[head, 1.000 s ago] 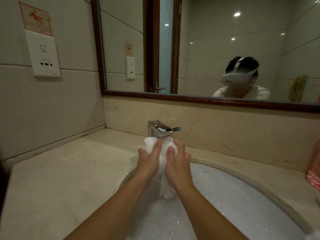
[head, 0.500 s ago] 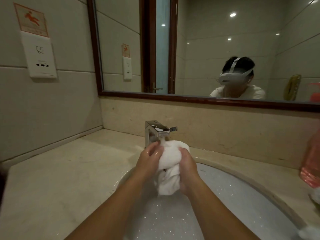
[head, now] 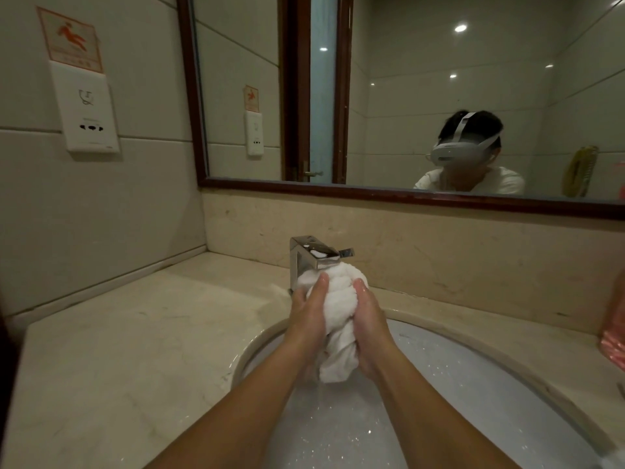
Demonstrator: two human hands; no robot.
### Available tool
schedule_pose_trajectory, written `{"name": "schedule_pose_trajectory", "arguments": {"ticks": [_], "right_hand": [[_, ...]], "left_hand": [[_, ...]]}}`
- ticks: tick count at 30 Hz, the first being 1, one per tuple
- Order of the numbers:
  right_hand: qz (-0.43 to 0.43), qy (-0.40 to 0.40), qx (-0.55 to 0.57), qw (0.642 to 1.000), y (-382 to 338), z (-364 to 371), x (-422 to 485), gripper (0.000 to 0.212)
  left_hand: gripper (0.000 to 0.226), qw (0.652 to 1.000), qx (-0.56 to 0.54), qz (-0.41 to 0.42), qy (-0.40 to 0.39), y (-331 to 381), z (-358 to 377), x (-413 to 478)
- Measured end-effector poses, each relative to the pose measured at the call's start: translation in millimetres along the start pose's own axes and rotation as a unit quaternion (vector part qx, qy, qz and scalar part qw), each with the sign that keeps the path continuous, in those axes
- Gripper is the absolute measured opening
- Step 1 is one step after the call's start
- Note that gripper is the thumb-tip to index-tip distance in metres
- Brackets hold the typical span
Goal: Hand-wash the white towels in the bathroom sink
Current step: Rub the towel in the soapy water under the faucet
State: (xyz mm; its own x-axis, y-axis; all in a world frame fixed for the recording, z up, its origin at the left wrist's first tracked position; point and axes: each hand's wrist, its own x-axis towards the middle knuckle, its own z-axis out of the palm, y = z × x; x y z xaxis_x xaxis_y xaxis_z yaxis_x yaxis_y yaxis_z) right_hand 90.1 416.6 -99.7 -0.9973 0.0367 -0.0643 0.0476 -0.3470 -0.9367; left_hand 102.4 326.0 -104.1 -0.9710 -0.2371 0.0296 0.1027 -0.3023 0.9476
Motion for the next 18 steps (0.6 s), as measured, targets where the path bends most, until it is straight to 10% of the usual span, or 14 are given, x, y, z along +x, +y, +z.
{"name": "schedule_pose_trajectory", "arguments": {"ticks": [7, 13, 18], "right_hand": [[-0.048, 0.042, -0.185, 0.981, -6, 2, -8, 0.034], [0.007, 0.005, -0.097, 0.995, 6, 14, -7, 0.103], [-0.006, 0.049, -0.016, 0.999, 6, -3, 0, 0.088]], "left_hand": [[0.028, 0.997, 0.04, 0.038, 0.054, 10, -2, -2], [0.028, 0.976, 0.17, 0.114, 0.073, 8, -5, -5], [0.034, 0.977, 0.177, 0.109, 0.036, 15, -13, -4]]}}
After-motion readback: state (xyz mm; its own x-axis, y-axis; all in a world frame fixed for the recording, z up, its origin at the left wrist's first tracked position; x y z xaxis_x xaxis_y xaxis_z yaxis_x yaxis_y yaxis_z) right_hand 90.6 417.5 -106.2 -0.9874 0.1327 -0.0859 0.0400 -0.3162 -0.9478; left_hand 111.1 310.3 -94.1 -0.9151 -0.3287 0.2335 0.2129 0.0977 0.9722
